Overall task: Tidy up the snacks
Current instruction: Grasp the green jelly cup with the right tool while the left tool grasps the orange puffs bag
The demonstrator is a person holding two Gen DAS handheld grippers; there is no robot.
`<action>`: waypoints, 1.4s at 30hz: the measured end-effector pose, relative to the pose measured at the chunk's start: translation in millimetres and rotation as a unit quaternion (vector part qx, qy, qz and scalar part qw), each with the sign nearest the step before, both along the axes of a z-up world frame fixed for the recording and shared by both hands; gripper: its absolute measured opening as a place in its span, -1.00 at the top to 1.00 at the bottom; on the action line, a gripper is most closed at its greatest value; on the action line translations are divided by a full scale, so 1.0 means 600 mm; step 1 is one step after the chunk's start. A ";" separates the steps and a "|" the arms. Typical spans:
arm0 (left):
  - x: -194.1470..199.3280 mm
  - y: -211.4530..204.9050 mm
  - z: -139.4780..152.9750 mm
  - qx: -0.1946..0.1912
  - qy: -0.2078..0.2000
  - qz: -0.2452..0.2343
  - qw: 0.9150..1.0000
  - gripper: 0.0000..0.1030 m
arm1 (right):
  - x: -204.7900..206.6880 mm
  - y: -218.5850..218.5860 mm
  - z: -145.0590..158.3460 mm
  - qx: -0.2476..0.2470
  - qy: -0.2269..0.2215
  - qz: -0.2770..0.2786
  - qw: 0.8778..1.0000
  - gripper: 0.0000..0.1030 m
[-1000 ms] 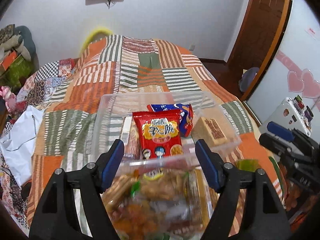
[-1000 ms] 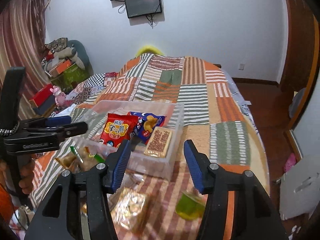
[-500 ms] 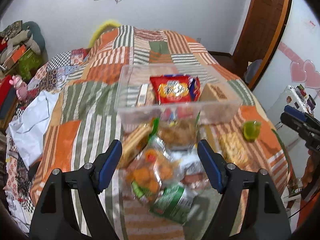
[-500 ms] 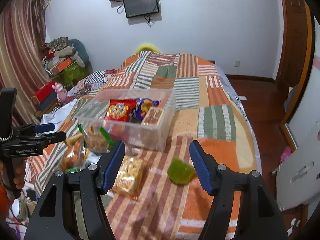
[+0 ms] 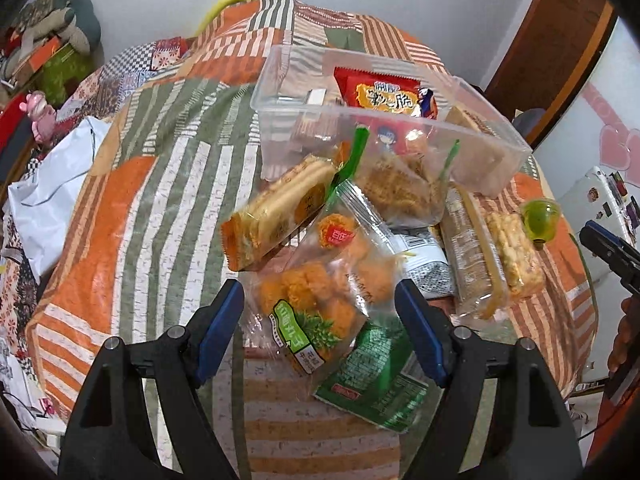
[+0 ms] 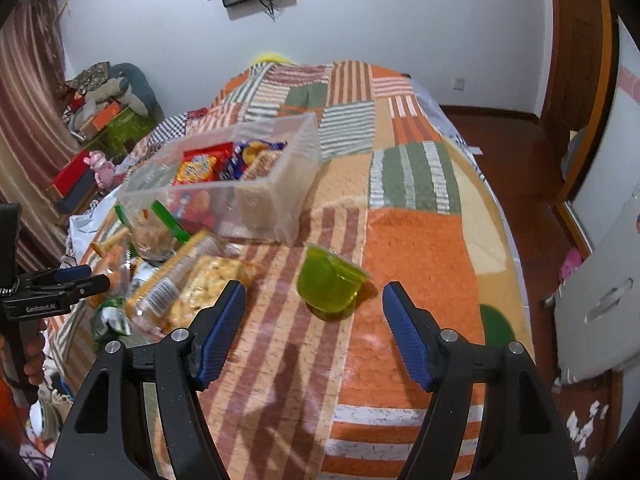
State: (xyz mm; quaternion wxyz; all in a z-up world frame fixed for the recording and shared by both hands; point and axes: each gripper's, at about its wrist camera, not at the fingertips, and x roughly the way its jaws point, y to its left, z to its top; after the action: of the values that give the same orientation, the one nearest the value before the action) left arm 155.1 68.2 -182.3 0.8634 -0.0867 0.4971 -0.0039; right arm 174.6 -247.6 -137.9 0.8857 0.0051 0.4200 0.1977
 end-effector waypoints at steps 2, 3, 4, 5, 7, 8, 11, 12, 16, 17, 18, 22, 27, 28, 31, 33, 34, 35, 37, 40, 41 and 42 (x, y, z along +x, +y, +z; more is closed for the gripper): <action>0.003 -0.002 -0.008 -0.007 0.004 0.000 1.000 -0.60 | 0.005 -0.002 -0.009 -0.002 0.007 -0.002 1.000 -0.31; 0.004 -0.003 -0.010 -0.005 0.003 0.002 1.000 -0.64 | 0.008 -0.002 -0.013 -0.003 0.011 -0.003 1.000 -0.31; 0.005 -0.005 -0.012 -0.003 0.002 0.003 1.000 -0.70 | 0.011 -0.003 -0.018 -0.003 0.015 -0.003 1.000 -0.31; 0.006 -0.006 -0.016 -0.001 0.000 0.003 1.000 -0.75 | 0.014 -0.003 -0.021 -0.002 0.018 -0.004 1.000 -0.31; 0.007 -0.008 -0.022 -0.004 0.002 0.001 1.000 -0.79 | 0.019 -0.003 -0.027 -0.001 0.026 -0.004 1.000 -0.31; 0.008 -0.006 -0.026 -0.006 0.002 0.002 1.000 -0.81 | 0.022 -0.002 -0.031 0.000 0.030 -0.004 1.000 -0.31; 0.014 -0.007 -0.032 -0.001 -0.002 0.002 1.000 -0.87 | 0.030 0.001 -0.038 -0.002 0.036 -0.003 0.999 -0.31; 0.014 -0.008 -0.032 0.001 -0.004 0.001 1.000 -0.88 | 0.033 0.002 -0.041 -0.002 0.039 -0.004 0.999 -0.31; 0.011 -0.010 -0.033 0.002 -0.011 -0.002 1.000 -0.88 | 0.039 0.004 -0.046 0.002 0.042 -0.008 0.999 -0.31; 0.010 -0.010 -0.033 0.001 -0.014 -0.001 1.000 -0.87 | 0.040 0.004 -0.046 0.001 0.038 -0.010 0.999 -0.31; 0.009 -0.010 -0.033 0.000 -0.017 -0.001 1.000 -0.87 | 0.040 0.004 -0.046 -0.004 0.032 -0.015 0.999 -0.31; 0.001 -0.010 -0.033 0.001 -0.027 -0.006 1.000 -0.74 | 0.049 0.005 -0.052 0.001 0.042 -0.013 0.999 -0.27; -0.004 0.002 -0.030 -0.012 -0.031 -0.017 0.999 -0.54 | 0.052 -0.006 -0.061 0.028 0.062 -0.022 0.997 -0.06; -0.004 0.004 -0.029 -0.014 -0.032 -0.017 0.999 -0.51 | 0.050 -0.010 -0.060 0.033 0.062 -0.024 0.997 -0.06; -0.008 0.004 -0.024 -0.013 -0.034 -0.018 0.999 -0.45 | 0.041 -0.014 -0.057 0.033 0.059 -0.022 0.997 -0.06; -0.008 0.000 -0.021 -0.006 -0.036 -0.018 0.999 -0.43 | 0.038 -0.014 -0.054 0.031 0.056 -0.017 0.998 -0.06; -0.009 -0.001 -0.019 -0.002 -0.038 -0.018 0.999 -0.43 | 0.036 -0.015 -0.053 0.031 0.054 -0.016 0.998 -0.06; -0.011 -0.001 -0.016 0.001 -0.040 -0.018 0.999 -0.43 | 0.034 -0.014 -0.051 0.029 0.053 -0.014 0.998 -0.06; -0.015 -0.002 -0.006 0.010 -0.049 -0.019 0.999 -0.42 | 0.030 -0.010 -0.046 0.025 0.046 -0.011 0.999 -0.06; -0.023 -0.004 0.013 0.017 -0.063 -0.020 0.998 -0.41 | 0.024 -0.007 -0.037 0.029 0.041 -0.008 0.999 -0.06; -0.027 -0.004 0.023 0.017 -0.070 -0.019 0.997 -0.41 | 0.026 -0.004 -0.033 0.030 0.040 -0.007 0.999 -0.06; -0.029 -0.003 0.030 0.017 -0.075 -0.018 0.997 -0.41 | 0.026 -0.002 -0.029 0.030 0.036 -0.006 0.999 -0.06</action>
State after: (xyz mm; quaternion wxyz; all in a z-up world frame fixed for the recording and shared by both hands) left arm 137.6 66.6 -164.4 0.8993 -0.0627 0.4324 -0.0178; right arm 190.2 -248.8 -155.2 0.8705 0.0414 0.4456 0.2049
